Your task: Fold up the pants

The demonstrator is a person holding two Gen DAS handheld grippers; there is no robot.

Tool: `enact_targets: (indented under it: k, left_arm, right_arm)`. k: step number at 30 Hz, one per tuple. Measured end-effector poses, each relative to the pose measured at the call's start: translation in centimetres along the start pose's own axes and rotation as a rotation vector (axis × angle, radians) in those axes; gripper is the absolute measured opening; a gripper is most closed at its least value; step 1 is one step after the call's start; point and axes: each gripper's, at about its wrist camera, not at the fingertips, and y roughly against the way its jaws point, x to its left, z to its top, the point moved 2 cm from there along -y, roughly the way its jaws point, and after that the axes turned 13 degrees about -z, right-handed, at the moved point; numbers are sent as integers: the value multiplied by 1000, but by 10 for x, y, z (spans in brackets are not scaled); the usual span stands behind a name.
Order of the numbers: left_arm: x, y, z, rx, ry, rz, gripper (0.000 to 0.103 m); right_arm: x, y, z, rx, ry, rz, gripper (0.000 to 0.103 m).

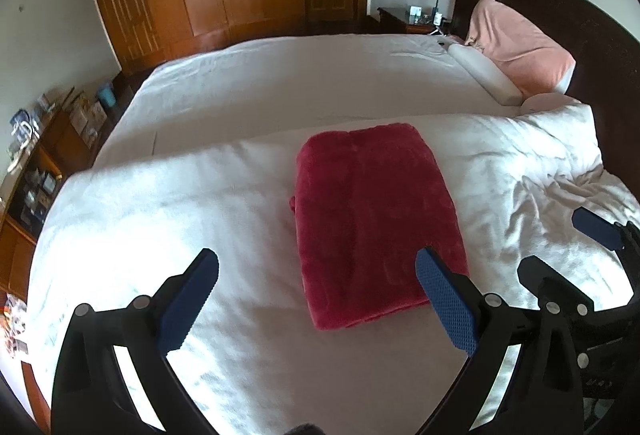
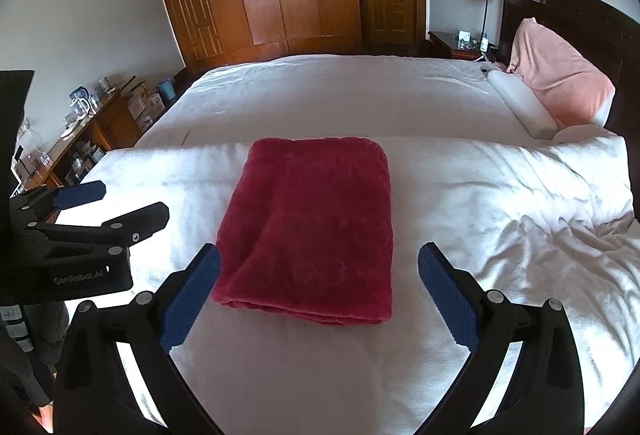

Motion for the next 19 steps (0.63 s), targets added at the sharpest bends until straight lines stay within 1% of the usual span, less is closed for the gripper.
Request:
enact_targets:
  k: [6, 12, 17, 19]
  left_arm:
    - [-1, -4, 3, 0, -27, -10, 98]
    - [2, -6, 5, -2, -33, -22, 98]
    - [19, -13, 0, 21, 33, -33, 98]
    - [27, -16, -4, 33, 44, -28, 98]
  right_arm:
    - [1, -5, 0, 8, -6, -9, 100]
    - [4, -5, -1, 10, -8, -19, 100]
    - [7, -8, -3, 21, -6, -34, 100]
    - [9, -10, -6, 30, -6, -39, 100]
